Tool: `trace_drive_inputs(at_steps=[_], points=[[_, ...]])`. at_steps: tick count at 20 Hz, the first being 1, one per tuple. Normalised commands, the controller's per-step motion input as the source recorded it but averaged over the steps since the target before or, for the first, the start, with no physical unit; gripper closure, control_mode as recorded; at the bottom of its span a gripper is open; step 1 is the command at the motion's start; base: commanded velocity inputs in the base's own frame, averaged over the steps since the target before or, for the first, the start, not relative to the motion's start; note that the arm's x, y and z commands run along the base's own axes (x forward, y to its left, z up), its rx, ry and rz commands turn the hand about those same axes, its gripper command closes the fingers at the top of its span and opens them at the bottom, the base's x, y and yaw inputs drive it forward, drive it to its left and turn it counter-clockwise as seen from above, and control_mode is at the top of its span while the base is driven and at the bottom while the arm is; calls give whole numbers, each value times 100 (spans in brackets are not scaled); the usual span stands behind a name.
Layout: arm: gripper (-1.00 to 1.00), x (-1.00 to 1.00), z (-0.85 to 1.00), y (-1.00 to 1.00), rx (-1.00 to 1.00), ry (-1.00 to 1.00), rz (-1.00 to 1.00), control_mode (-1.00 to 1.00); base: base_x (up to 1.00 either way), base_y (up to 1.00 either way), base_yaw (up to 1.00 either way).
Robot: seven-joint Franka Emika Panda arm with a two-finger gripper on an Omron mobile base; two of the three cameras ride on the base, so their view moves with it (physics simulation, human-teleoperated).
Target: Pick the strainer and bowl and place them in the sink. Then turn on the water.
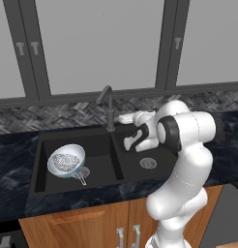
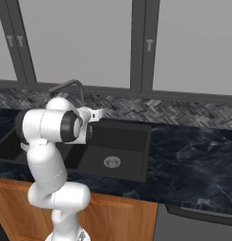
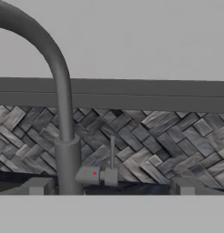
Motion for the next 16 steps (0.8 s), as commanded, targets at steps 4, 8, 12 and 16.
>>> trace_drive_inputs(at_steps=[4, 8, 12, 16], points=[[-100, 12, -19, -5, 3, -10, 0, -100, 0, 0, 0], [-100, 8, -27, -9, 4, -10, 0, -100, 0, 0, 0], [-100, 4, -32, -19, 4, -11, 0, -100, 0, 0, 0], [-100, 1, -28, -28, 4, -8, 0, -100, 0, 0, 0]])
